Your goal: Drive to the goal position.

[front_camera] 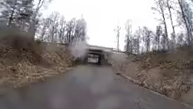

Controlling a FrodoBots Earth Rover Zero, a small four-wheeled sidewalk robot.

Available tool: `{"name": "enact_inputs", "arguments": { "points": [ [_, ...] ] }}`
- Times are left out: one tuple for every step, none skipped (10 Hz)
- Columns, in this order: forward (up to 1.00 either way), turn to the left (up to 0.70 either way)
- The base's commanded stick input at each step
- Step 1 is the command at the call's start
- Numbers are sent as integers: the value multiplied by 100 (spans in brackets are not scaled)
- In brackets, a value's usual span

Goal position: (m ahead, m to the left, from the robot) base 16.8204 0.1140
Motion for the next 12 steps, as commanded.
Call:
{"name": "enact_inputs", "arguments": {
  "points": [
    [100, 0],
    [100, 0],
    [100, 0],
    [100, 0],
    [100, 0],
    [100, 0],
    [100, 0],
    [100, 0],
    [100, 0],
    [100, 0],
    [100, 0],
    [100, 0]
  ]
}}
